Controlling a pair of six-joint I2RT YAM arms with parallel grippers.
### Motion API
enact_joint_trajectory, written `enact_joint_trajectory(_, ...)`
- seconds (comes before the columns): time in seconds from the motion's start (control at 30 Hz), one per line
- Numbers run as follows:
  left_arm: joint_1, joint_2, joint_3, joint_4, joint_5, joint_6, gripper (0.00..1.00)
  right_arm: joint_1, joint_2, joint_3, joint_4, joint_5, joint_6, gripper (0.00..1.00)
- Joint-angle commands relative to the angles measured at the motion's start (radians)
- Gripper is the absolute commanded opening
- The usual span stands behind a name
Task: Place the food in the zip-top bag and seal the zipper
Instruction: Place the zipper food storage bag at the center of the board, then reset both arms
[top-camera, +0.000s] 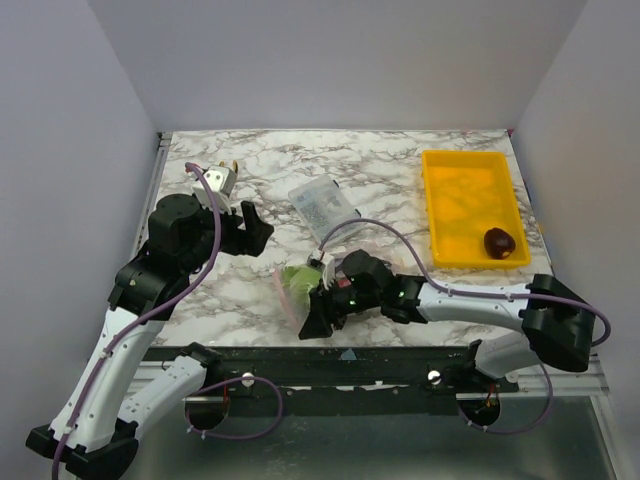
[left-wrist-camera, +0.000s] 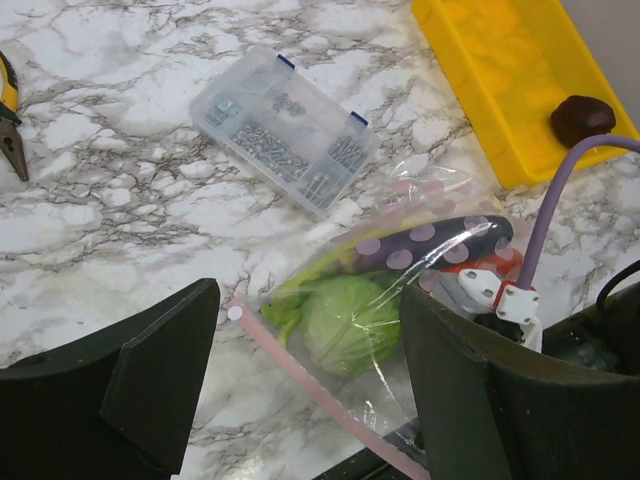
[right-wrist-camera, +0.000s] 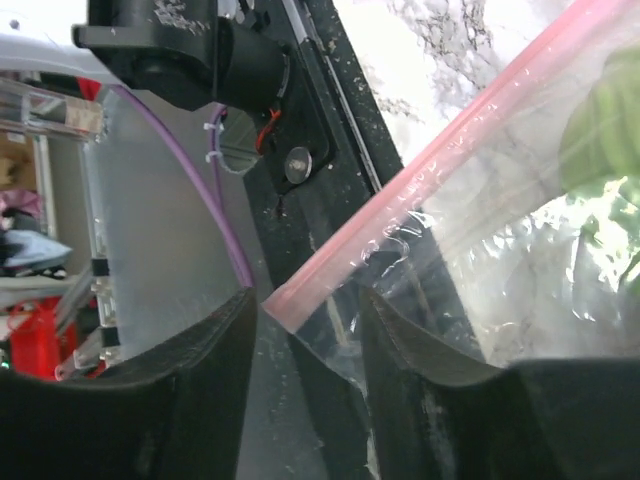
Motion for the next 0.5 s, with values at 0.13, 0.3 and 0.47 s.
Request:
enact_joint_trajectory(0.13,0.009,-0.061,0.053,-0.031,-0.031,-0.021,0.75,0.007,-0.137,0.225,-0.257,0.127,-0.057,0.71)
enact_joint_trajectory(0.3,0.009,-0.116,0.101,-0.042,-0.062,-0.047,0.75,0.007,-0.259,0.361,-0.474,0.41,-0.115,0.85)
enact_joint_trajectory(0.47,0.01,-0.184,0.147,-0.033,-0.107,-0.077,0.77,0.007,-0.336,0.491,-0.676,0.801,-0.131,0.86)
